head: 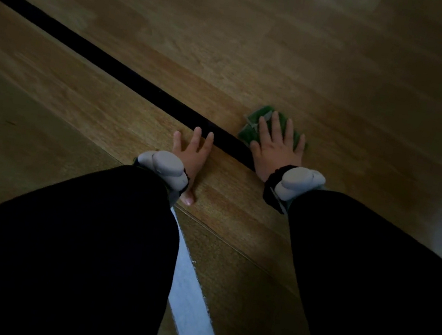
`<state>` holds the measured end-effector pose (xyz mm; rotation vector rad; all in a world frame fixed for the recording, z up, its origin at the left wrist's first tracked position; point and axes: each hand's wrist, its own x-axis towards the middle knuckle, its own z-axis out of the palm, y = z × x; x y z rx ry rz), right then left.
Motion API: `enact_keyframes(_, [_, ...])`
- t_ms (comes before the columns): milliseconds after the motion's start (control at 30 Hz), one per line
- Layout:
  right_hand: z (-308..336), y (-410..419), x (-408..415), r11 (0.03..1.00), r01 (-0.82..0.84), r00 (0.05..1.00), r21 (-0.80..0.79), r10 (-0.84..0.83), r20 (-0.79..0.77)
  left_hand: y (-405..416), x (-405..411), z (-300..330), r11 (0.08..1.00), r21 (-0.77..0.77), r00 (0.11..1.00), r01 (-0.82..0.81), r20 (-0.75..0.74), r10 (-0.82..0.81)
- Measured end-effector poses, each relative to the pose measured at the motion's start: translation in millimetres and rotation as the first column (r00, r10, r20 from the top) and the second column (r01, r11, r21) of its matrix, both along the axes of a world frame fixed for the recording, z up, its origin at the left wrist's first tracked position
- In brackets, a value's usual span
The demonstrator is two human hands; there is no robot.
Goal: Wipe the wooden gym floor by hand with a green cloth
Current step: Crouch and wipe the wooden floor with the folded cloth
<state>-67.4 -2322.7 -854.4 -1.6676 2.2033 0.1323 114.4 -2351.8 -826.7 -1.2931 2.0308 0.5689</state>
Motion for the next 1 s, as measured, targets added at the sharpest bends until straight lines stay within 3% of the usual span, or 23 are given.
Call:
enact_keyframes(167, [-4.4, 40.1, 41.9, 0.976, -0.217, 0.976, -0.029, 0.217, 0.022, -1.2, 2.1, -3.8, 1.000, -0.016, 1.000, -0.006, -0.003, 0.006])
enact_keyframes(533, [2.7, 99.6, 77.0, 0.948, -0.304, 0.936, -0.092, 0.315, 0.160, 2.1, -6.2, -2.0, 0.994, -0.104, 0.999, 0.025, 0.040, -0.021])
enact_keyframes(600, [0.9, 97.0, 65.2, 0.957, -0.283, 0.949, -0.068, 0.290, 0.125, 1.8, -0.9, -2.6, 0.996, -0.078, 0.998, 0.051, 0.046, -0.047])
enact_keyframes(700, [-3.9, 101.5, 30.9, 0.992, -0.113, 0.991, -0.063, 0.117, 0.065, 1.5, 4.5, -3.7, 0.999, -0.037, 0.999, 0.035, 0.016, -0.035])
enact_keyframes(867, [-8.8, 112.9, 7.0, 0.998, 0.044, 0.999, -0.049, -0.043, 0.017, 6.5, 7.2, -2.1, 0.995, -0.094, 0.999, 0.036, -0.004, -0.036])
enact_keyframes(1000, [-9.1, 132.4, 35.2, 0.997, 0.008, 0.999, -0.081, -0.005, 0.035, 13.0, 3.2, 3.3, 0.991, -0.131, 1.000, 0.030, -0.005, -0.030])
